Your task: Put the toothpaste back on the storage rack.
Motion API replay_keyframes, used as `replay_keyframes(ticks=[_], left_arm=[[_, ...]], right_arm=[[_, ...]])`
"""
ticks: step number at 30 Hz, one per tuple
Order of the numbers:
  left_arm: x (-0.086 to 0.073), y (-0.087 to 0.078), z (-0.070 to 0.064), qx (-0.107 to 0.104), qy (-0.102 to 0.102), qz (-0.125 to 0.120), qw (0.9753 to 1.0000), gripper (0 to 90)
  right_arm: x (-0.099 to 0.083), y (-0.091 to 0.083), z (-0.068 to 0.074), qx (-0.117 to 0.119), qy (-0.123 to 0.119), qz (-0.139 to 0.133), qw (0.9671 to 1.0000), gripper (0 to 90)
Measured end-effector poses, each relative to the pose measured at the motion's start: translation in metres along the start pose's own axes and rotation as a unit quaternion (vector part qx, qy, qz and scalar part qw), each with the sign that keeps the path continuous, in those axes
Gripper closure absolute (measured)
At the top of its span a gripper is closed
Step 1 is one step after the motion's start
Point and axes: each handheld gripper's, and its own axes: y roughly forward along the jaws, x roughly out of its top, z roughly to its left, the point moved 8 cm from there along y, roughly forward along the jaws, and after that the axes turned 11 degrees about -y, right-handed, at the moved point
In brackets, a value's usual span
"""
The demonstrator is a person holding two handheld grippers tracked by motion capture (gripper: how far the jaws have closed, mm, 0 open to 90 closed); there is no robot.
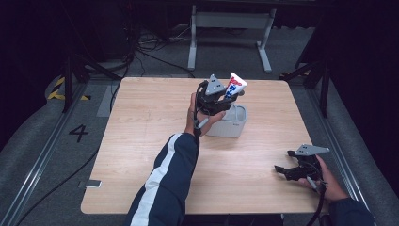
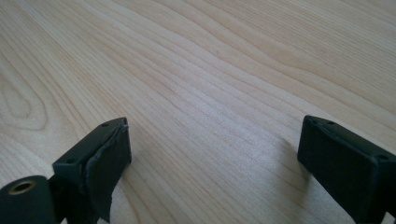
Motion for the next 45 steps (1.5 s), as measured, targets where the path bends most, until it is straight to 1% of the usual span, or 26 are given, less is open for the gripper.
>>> replay_keyframes(ticks=[2, 4, 6, 7, 9, 10, 13, 15, 16, 18, 20, 28, 33, 35, 39, 41, 43, 44, 45], left_arm=[[-0.001, 0.002, 0.003, 0.001, -0.002, -0.002, 1.0, 64.0], [-0.001, 0.003, 0.004, -0.004, -0.004, -0.001, 1.0, 63.9], [-0.001, 0.005, 0.005, -0.006, -0.002, -0.004, 1.0, 63.8], [-0.001, 0.006, 0.006, -0.008, -0.005, -0.003, 1.0, 63.8], [-0.001, 0.008, 0.008, -0.008, -0.007, -0.006, 0.9999, 63.7], [-0.002, 0.01, 0.008, -0.011, -0.011, -0.006, 0.9999, 63.7], [-0.005, 0.014, 0.01, -0.008, -0.014, -0.005, 0.9999, 63.7], [-0.006, 0.014, 0.011, -0.007, -0.012, -0.004, 0.9999, 63.7], [-0.008, 0.016, 0.012, -0.007, -0.015, -0.006, 0.9998, 63.7], [-0.01, 0.017, 0.013, -0.01, -0.021, -0.002, 0.9997, 63.6], [-0.012, 0.019, 0.014, -0.014, -0.021, -0.003, 0.9997, 63.6], [-0.023, 0.023, 0.015, -0.015, -0.022, 0.013, 0.9996, 63.2], [-0.028, 0.024, 0.015, -0.013, -0.021, 0.022, 0.9995, 63.0], [-0.029, 0.024, 0.015, -0.012, -0.017, 0.024, 0.9995, 62.9], [-0.032, 0.024, 0.016, -0.005, -0.014, 0.034, 0.9993, 62.7], [-0.033, 0.024, 0.017, 0.003, -0.01, 0.038, 0.9992, 62.6], [-0.034, 0.024, 0.018, 0.003, -0.006, 0.04, 0.9992, 62.6], [-0.035, 0.023, 0.017, 0.002, -0.011, 0.044, 0.999, 62.5], [-0.036, 0.023, 0.017, 0.003, -0.009, 0.046, 0.9989, 62.5]], right_arm=[[0.0, 0.0, 0.0, 0.0, 0.0, 0.0, 1.0, 10.0], [0.0, 0.0, 0.0, 0.0, 0.0, 0.0, 1.0, 10.0], [0.0, 0.0, 0.0, 0.0, -0.001, 0.0, 1.0, 10.0], [0.0, 0.0, 0.0, 0.0, -0.001, 0.0, 1.0, 10.0], [0.0, 0.0, 0.0, 0.0, -0.001, 0.0, 1.0, 10.0], [0.0, 0.0, 0.0, 0.0, -0.001, 0.0, 1.0, 10.0], [0.0, 0.0, 0.0, 0.0, -0.001, 0.0, 1.0, 10.0], [0.0, 0.0, 0.0, 0.0, -0.001, 0.0, 1.0, 10.0], [0.0, 0.0, 0.0, 0.0, -0.001, 0.0, 1.0, 10.0], [0.0, 0.0, 0.0, 0.0, -0.001, -0.001, 1.0, 10.0], [0.0, 0.0, 0.0, 0.0, -0.001, 0.0, 1.0, 10.0], [0.0, 0.0, 0.0, 0.0, -0.002, -0.001, 1.0, 10.0], [0.0, 0.0, 0.0, 0.0, -0.002, 0.0, 1.0, 10.0], [0.0, 0.0, 0.0, 0.0, -0.002, -0.001, 1.0, 10.0], [0.0, 0.0, 0.0, 0.0, -0.002, 0.0, 1.0, 10.0], [0.0, 0.0, 0.0, 0.0, -0.002, 0.0, 1.0, 10.0], [0.0, 0.0, 0.0, 0.0, -0.002, 0.0, 1.0, 10.0], [0.0, 0.0, 0.0, 0.0, -0.002, 0.0, 1.0, 10.0], [0.0, 0.0, 0.0, 0.0, -0.002, 0.0, 1.0, 10.0]])
